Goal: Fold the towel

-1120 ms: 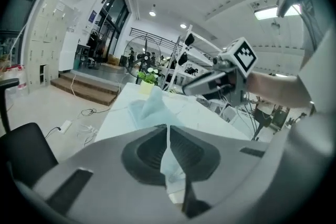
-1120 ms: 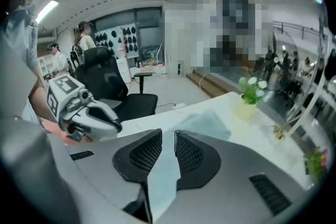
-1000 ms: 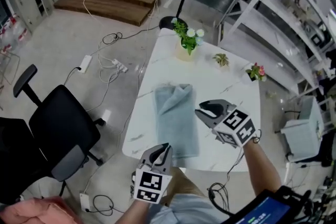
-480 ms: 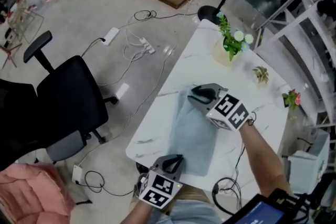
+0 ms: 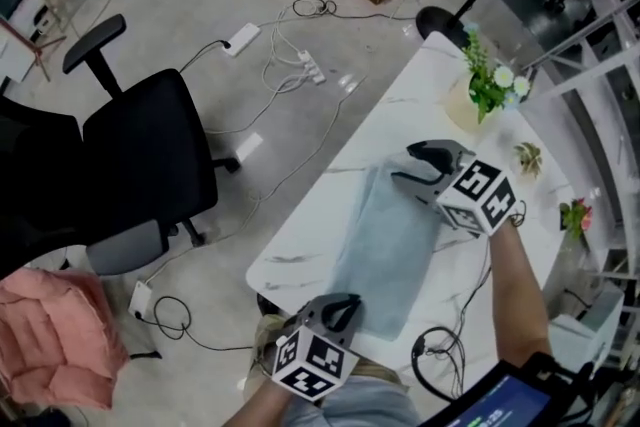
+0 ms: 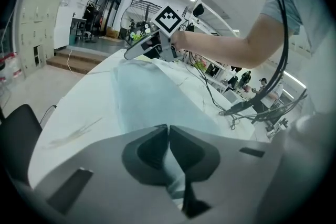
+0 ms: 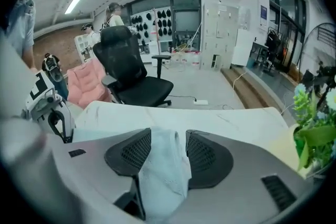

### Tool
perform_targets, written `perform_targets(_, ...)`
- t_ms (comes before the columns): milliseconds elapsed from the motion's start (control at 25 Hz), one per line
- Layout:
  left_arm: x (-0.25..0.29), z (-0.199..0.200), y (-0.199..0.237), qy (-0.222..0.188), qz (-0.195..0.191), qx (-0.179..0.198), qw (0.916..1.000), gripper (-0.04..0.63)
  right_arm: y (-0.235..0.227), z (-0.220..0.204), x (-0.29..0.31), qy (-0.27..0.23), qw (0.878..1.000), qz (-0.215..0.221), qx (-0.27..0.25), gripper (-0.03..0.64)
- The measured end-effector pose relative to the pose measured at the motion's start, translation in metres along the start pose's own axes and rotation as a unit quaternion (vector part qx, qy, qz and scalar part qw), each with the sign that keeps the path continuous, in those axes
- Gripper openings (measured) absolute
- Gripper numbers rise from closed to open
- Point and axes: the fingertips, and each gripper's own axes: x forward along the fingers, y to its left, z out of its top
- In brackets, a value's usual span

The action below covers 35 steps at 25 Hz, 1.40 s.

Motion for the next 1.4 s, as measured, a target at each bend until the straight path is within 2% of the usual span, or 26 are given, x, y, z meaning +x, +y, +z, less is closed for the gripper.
perform_targets(80, 0.001, 0.0, 0.0, 0.001, 0.003, 0.002, 1.0, 0.018, 0.001, -0.013, 0.013, 0.022, 1.0, 0.011, -0.011, 0.229)
perform_targets(120, 0.001, 0.001, 0.0, 0.002, 0.003, 0.004, 1.0, 0.018, 0.004, -0.016, 0.02, 0.031, 0.999, 0.012, -0.03, 0.197)
perform_targets(160, 0.001, 0.001, 0.0, 0.004, 0.003, 0.005, 1.0, 0.018, 0.006, -0.016, 0.023, 0.032, 0.998, 0.007, -0.049, 0.106)
perform_targets(240, 0.003, 0.002, -0.001, 0.007, 0.0, 0.007, 0.9999, 0.018, 0.006, 0.001, 0.014, -0.009, 0.998, -0.015, -0.064, 0.032)
perform_targets(360, 0.003, 0.002, -0.003, 0.009, -0.001, 0.012, 0.9999, 0.018, 0.004, 0.04, -0.017, -0.107, 0.991, -0.044, -0.073, 0.039)
perform_targets(440, 0.003, 0.002, -0.004, 0.008, 0.001, 0.015, 0.9999, 0.018, 0.007, 0.055, -0.025, -0.13, 0.986, -0.048, -0.093, 0.041)
perform_targets(560, 0.003, 0.002, -0.003, 0.009, 0.005, 0.017, 0.9998, 0.018, 0.008, 0.057, -0.006, -0.111, 0.987, -0.043, -0.105, 0.041)
perform_targets(800, 0.001, 0.002, -0.002, 0.005, 0.017, 0.015, 0.9997, 0.018, 0.002, 0.03, 0.06, -0.046, 0.992, -0.018, -0.115, 0.041)
perform_targets(960, 0.001, 0.0, 0.002, 0.008, 0.025, 0.015, 0.9995, 0.018, -0.002, 0.029, 0.069, -0.041, 0.996, -0.005, -0.085, 0.042)
perform_targets(1000, 0.001, -0.001, 0.003, 0.009, 0.027, 0.017, 0.9995, 0.018, -0.007, 0.032, 0.065, -0.045, 0.997, -0.001, -0.066, 0.105)
perform_targets(1040, 0.001, -0.003, 0.003, 0.01, 0.028, 0.018, 0.9994, 0.018, -0.014, 0.039, 0.054, -0.056, 0.997, -0.001, -0.044, 0.201)
perform_targets(1120, 0.001, -0.004, 0.003, 0.01, 0.028, 0.017, 0.9994, 0.018, -0.026, 0.057, 0.016, -0.1, 0.995, -0.016, -0.011, 0.257)
perform_targets(1160, 0.001, -0.004, 0.003, 0.011, 0.027, 0.016, 0.9995, 0.018, -0.027, 0.064, -0.006, -0.121, 0.992, -0.026, -0.006, 0.251)
perform_targets(1240, 0.001, -0.004, 0.003, 0.013, 0.023, 0.012, 0.9996, 0.018, -0.013, 0.063, -0.035, -0.139, 0.99, -0.023, -0.008, 0.094)
perform_targets(1400, -0.001, -0.004, 0.003, 0.014, 0.016, 0.01, 0.9997, 0.018, 0.022, 0.024, -0.018, -0.092, 0.995, 0.015, -0.03, 0.089)
